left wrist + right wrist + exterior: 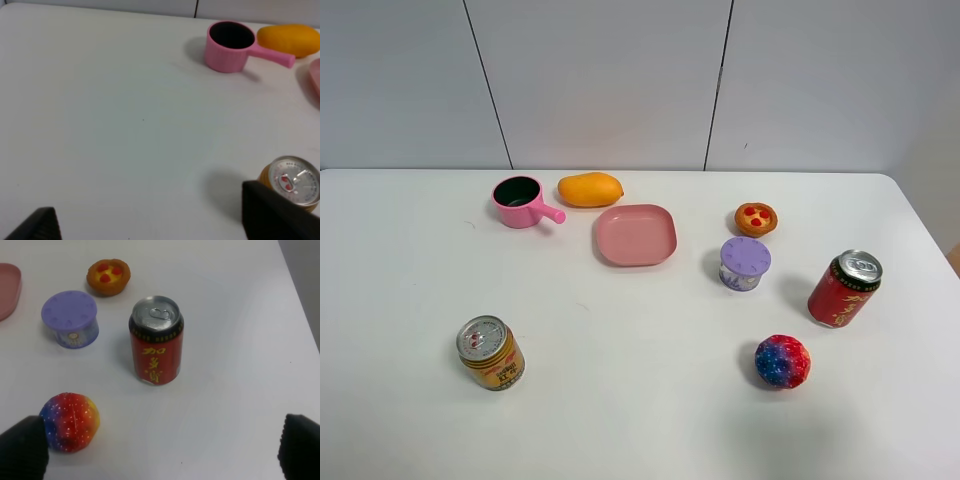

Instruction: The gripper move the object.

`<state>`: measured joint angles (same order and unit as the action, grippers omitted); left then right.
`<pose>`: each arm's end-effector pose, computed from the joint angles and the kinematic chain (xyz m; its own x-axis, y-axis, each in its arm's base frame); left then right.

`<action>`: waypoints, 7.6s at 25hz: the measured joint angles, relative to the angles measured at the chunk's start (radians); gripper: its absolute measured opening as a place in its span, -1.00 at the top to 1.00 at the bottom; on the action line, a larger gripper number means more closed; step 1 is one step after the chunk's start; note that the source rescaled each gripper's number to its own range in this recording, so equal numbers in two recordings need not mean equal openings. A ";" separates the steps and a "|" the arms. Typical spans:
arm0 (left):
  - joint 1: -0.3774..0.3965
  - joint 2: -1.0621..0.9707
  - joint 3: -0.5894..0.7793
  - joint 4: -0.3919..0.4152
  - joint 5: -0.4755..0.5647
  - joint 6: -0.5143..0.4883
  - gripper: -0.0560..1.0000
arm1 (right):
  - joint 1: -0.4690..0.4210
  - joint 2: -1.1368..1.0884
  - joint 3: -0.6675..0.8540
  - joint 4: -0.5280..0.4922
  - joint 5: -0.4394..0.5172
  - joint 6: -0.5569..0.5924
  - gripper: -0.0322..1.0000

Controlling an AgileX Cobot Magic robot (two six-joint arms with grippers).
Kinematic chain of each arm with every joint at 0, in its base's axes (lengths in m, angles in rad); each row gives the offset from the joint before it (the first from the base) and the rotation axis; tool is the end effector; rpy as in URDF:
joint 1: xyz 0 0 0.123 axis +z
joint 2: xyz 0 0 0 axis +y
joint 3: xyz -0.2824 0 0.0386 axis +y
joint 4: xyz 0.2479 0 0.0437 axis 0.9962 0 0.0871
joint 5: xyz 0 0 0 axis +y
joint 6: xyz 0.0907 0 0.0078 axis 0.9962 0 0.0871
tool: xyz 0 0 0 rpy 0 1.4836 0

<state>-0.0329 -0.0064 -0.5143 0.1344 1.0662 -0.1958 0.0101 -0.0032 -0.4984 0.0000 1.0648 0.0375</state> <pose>-0.0078 0.0109 0.2812 -0.4256 -0.1153 -0.8976 -0.1292 0.9894 -0.0659 -0.0053 -0.0001 0.2764 -0.4583 0.0329 -0.8882 0.0071 0.9994 0.0333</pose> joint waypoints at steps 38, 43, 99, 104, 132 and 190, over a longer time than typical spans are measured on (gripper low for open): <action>0.000 0.000 0.000 0.000 0.000 0.000 -1.00 | 0.000 0.876 -0.407 -0.012 -0.047 0.019 -1.00; 0.000 0.000 0.000 0.000 0.000 0.000 -1.00 | 0.000 1.070 -0.428 0.000 -0.093 0.019 -1.00; 0.000 0.000 0.000 0.000 0.000 0.000 -1.00 | 0.140 1.268 -0.577 0.030 -0.113 -0.007 0.94; 0.000 0.000 0.000 0.001 0.000 0.000 -1.00 | 0.322 1.373 -0.774 0.075 -0.061 0.013 0.94; 0.000 0.000 0.000 0.001 0.000 0.000 -1.00 | 0.760 2.231 -1.466 0.168 0.007 -0.122 0.94; 0.000 0.000 0.000 0.001 -0.001 0.000 -1.00 | 0.661 1.608 -1.473 -0.391 -0.003 0.089 -0.53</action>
<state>-0.0329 -0.0064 -0.5143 0.1355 1.0649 -0.1958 0.6709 1.6051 -1.9710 -0.3909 1.0620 0.1261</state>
